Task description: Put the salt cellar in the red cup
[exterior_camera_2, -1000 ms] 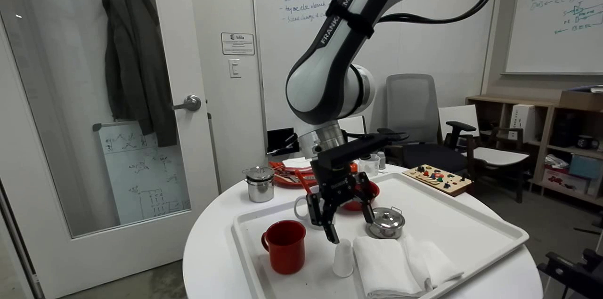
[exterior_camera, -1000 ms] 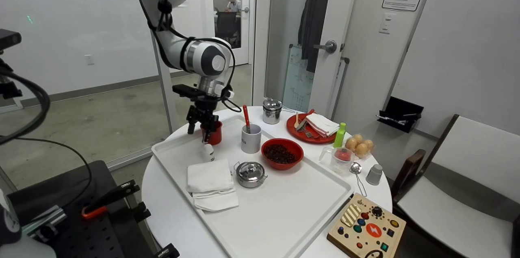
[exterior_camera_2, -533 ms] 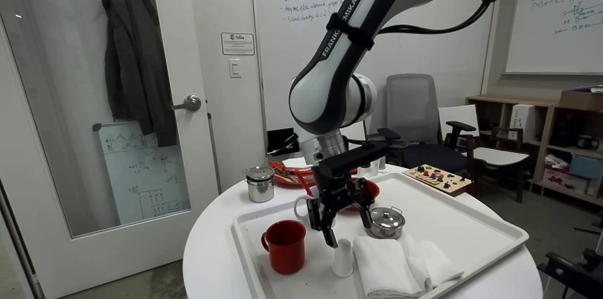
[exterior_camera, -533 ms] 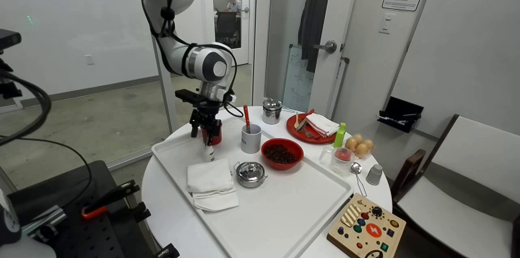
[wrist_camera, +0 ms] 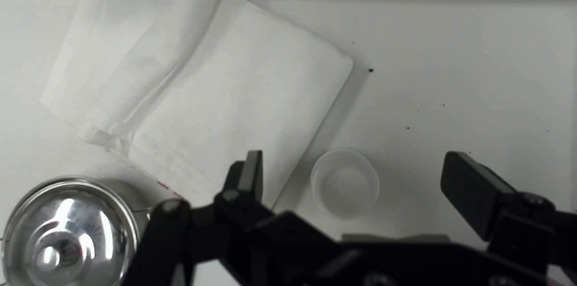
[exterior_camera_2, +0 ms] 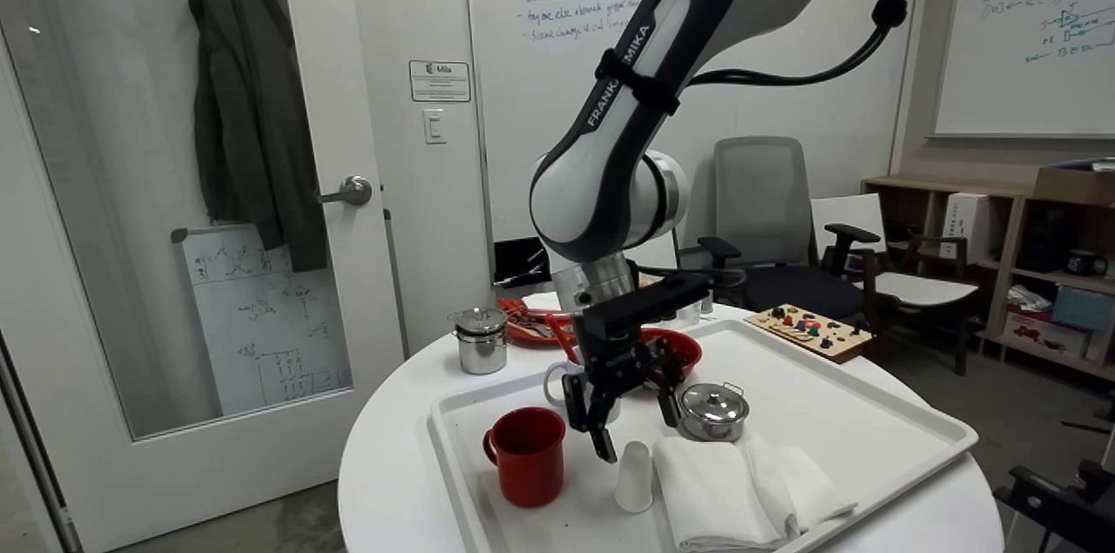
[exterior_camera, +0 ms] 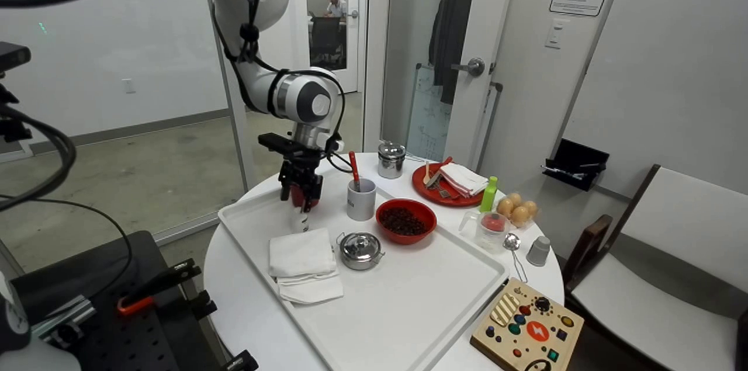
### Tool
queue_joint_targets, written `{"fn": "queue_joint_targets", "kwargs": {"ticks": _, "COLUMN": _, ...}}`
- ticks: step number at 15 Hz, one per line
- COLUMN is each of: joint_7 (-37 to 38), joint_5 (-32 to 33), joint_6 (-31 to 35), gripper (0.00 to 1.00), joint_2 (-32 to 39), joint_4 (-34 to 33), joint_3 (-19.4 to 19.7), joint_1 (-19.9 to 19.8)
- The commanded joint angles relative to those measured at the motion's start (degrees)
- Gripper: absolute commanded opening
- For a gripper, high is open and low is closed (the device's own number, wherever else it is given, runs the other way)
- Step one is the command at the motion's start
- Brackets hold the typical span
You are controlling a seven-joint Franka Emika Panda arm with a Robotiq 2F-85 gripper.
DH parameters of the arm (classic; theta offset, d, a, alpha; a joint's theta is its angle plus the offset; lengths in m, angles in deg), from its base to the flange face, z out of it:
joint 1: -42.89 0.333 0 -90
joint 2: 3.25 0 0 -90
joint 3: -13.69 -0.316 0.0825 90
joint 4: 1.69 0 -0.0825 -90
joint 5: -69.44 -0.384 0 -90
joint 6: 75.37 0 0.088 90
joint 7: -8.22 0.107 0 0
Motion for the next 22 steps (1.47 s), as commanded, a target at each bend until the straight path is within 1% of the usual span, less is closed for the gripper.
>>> {"fn": "queue_joint_targets", "kwargs": {"ticks": 1, "joint_7": -1.25, "joint_5": -1.07, "joint_6": -1.97, "gripper": 1.0, "joint_2": 3.76, "joint_4": -4.57, "joint_3": 0.88, "joint_1": 0.7}}
{"fn": "queue_joint_targets", "kwargs": {"ticks": 6, "joint_7": -1.43, "joint_5": -1.21, "joint_6": -3.39, "gripper": 1.0, "joint_2": 6.43, "joint_4": -7.56, "joint_3": 1.04, "joint_1": 0.6}}
{"fn": "queue_joint_targets", "kwargs": {"ticks": 7, "joint_7": -1.49, "joint_5": -1.27, "joint_6": -3.57, "gripper": 0.83, "joint_2": 6.85, "joint_4": -8.05, "joint_3": 1.04, "joint_1": 0.55}}
{"fn": "queue_joint_targets", "kwargs": {"ticks": 8, "joint_7": -1.55, "joint_5": -1.31, "joint_6": -3.64, "gripper": 0.74, "joint_2": 7.15, "joint_4": -8.39, "joint_3": 1.04, "joint_1": 0.5}}
{"fn": "queue_joint_targets", "kwargs": {"ticks": 9, "joint_7": -1.58, "joint_5": -1.35, "joint_6": -3.82, "gripper": 0.68, "joint_2": 7.46, "joint_4": -8.84, "joint_3": 1.04, "joint_1": 0.48}}
{"fn": "queue_joint_targets", "kwargs": {"ticks": 12, "joint_7": -1.64, "joint_5": -1.54, "joint_6": -4.62, "gripper": 0.44, "joint_2": 8.24, "joint_4": -9.93, "joint_3": 0.99, "joint_1": 0.33}}
{"fn": "queue_joint_targets", "kwargs": {"ticks": 14, "joint_7": -1.66, "joint_5": -1.72, "joint_6": -5.13, "gripper": 0.31, "joint_2": 8.68, "joint_4": -10.59, "joint_3": 0.95, "joint_1": 0.21}}
{"fn": "queue_joint_targets", "kwargs": {"ticks": 15, "joint_7": -1.67, "joint_5": -1.85, "joint_6": -5.37, "gripper": 0.22, "joint_2": 8.87, "joint_4": -10.85, "joint_3": 0.93, "joint_1": 0.14}}
{"fn": "queue_joint_targets", "kwargs": {"ticks": 16, "joint_7": -1.72, "joint_5": -2.09, "joint_6": -5.79, "gripper": 0.18, "joint_2": 8.96, "joint_4": -11.14, "joint_3": 0.86, "joint_1": 0.01}}
{"fn": "queue_joint_targets", "kwargs": {"ticks": 19, "joint_7": -1.48, "joint_5": -2.73, "joint_6": -6.47, "gripper": 0.18, "joint_2": 8.58, "joint_4": -11.13, "joint_3": 0.85, "joint_1": -0.11}}
{"fn": "queue_joint_targets", "kwargs": {"ticks": 22, "joint_7": -0.36, "joint_5": -2.81, "joint_6": -8.0, "gripper": 0.18, "joint_2": 6.25, "joint_4": -9.57, "joint_3": 1.38, "joint_1": 0.34}}
